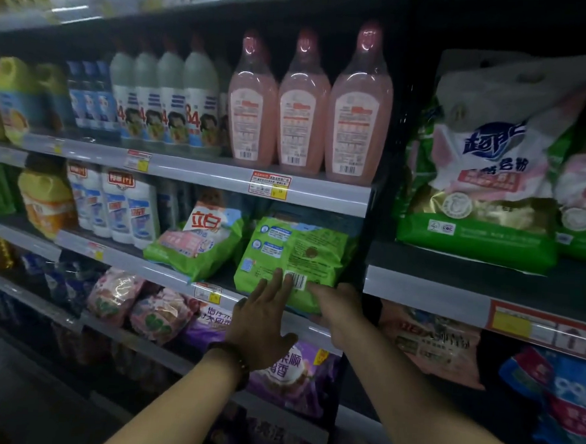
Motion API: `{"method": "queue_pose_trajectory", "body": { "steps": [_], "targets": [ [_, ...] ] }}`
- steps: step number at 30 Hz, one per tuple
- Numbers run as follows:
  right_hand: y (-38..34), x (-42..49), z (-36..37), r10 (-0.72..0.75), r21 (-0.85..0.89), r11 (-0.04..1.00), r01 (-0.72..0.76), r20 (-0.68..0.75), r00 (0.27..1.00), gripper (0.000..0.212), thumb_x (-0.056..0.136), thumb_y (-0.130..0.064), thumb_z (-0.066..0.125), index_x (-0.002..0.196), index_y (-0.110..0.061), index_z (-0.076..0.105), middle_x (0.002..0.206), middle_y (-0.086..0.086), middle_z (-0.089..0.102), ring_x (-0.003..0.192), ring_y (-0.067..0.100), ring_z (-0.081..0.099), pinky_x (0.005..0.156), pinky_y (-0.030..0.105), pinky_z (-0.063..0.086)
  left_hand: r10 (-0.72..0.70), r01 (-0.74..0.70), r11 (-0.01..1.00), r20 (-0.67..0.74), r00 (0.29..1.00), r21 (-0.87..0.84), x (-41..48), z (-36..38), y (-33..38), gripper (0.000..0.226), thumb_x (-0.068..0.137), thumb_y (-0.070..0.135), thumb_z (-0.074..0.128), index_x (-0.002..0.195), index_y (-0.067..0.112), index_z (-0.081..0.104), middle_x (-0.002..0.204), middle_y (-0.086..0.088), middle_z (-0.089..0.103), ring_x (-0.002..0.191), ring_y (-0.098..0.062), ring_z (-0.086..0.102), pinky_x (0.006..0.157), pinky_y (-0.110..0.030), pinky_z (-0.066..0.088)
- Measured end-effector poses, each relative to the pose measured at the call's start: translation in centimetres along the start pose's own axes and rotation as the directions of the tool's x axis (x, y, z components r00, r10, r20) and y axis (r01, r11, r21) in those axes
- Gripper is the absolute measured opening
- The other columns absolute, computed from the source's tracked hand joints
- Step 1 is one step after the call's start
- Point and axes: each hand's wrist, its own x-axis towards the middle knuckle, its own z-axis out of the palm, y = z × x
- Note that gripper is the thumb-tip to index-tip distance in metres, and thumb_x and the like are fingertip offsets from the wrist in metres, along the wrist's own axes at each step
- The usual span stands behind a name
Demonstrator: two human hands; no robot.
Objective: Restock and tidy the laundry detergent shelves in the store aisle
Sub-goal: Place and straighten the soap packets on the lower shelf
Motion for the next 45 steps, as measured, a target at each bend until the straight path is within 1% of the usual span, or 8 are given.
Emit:
{"method": "queue_pose_trajectory", "body": {
  "steps": [11,18,26,29,32,37,41,45],
  "targets": [
    [-2.0,-1.6,2.3,-0.223,-0.153,0.967,0.206,-0.108,0.969,0.039,0.076,-0.044,0.083,0.100,-0.013,0.080,0.096,0.006,0.081,0.094,0.031,0.077,0.088,0.048,0.063,-0.115,0.098,0.990,-0.182,0.977,-0.097,-1.2,-0.3,-0.6,0.110,0.086,0.055,0.068,0.164,0.043,-0.008,0.172,0.022,-0.010,0.160,-0.009,0.011,0.123,-0.062,0.015],
    [-4.9,-6.2,5.0,-0.365,-0.008,0.931,0.366,-0.085,0.927,0.017,0.073,-0.040,0.081,0.080,-0.025,0.080,0.087,0.000,0.080,0.083,0.025,0.077,0.082,0.045,0.065,-0.277,0.005,0.895,-0.544,0.792,-0.447,-2.2,-2.3,0.6,0.096,0.073,0.031,0.085,0.156,0.035,0.036,0.149,0.003,0.055,0.135,-0.023,0.054,0.102,-0.042,0.049],
    [-5.0,-10.5,5.2,-0.461,0.046,0.887,0.459,0.060,0.885,0.042,0.075,-0.057,0.070,0.079,-0.015,0.073,0.072,0.003,0.076,0.073,0.025,0.075,0.075,0.044,0.063,-0.479,0.034,0.769,-0.540,0.692,-0.639,-6.4,-4.8,3.1,0.061,0.080,0.022,0.081,0.130,0.046,0.056,0.110,0.010,0.077,0.101,-0.021,0.071,0.078,-0.035,0.051],
    [-3.8,-11.0,3.5,-0.595,-0.021,0.797,0.604,0.150,0.790,0.029,0.094,-0.041,0.067,0.077,-0.019,0.073,0.079,-0.009,0.075,0.085,0.008,0.069,0.079,0.031,0.053,-0.612,0.089,0.620,-0.409,0.677,-0.780,-7.4,-5.4,2.9,0.048,0.081,0.032,0.084,0.116,0.051,0.058,0.100,0.009,0.078,0.093,-0.021,0.072,0.080,-0.039,0.054],
    [-0.4,-11.0,0.9,-0.540,-0.136,0.829,0.542,0.055,0.840,0.007,0.093,-0.028,0.076,0.088,-0.027,0.072,0.082,-0.018,0.074,0.085,0.000,0.070,0.078,0.026,0.053,-0.683,0.103,0.470,-0.287,0.672,-0.877,-8.4,-5.2,2.9,0.034,0.075,0.039,0.084,0.107,0.041,0.070,0.091,0.013,0.077,0.090,-0.016,0.073,0.087,-0.046,0.059],
    [3.1,-11.2,-1.7,-0.180,0.021,0.984,0.179,0.041,0.983,0.059,0.079,-0.048,0.086,0.115,-0.019,0.050,0.104,0.005,0.073,0.093,0.023,0.074,0.079,0.039,0.060,-0.741,0.064,0.109,-0.038,0.670,-0.992,-9.2,-5.1,2.9,0.025,0.080,0.015,0.089,0.102,0.018,0.077,0.096,-0.002,0.081,0.091,-0.023,0.077,0.080,-0.035,0.061],
    [2.7,-12.4,-2.7,0.057,0.201,0.970,-0.135,0.350,0.935,0.040,0.087,-0.040,0.080,0.117,-0.015,0.070,0.100,0.006,0.082,0.095,0.028,0.077,0.086,0.045,0.062,-0.710,0.052,-0.159,0.150,0.688,-0.986,-9.6,-4.8,2.7,0.035,0.077,0.017,0.090,0.108,0.012,0.076,0.105,-0.012,0.081,0.095,-0.032,0.078,0.089,-0.051,0.061],
    [2.9,-11.9,-2.5,0.025,0.295,0.939,-0.179,0.459,0.888,0.041,0.086,-0.033,0.081,0.121,-0.014,0.074,0.113,0.009,0.081,0.105,0.034,0.076,0.103,0.055,0.055,-0.566,0.122,-0.337,0.305,0.765,-0.933,-9.9,-4.3,2.4,0.049,0.078,0.032,0.087,0.121,0.014,0.073,0.113,-0.014,0.079,0.105,-0.036,0.076,0.099,-0.062,0.055]
  ]
}}
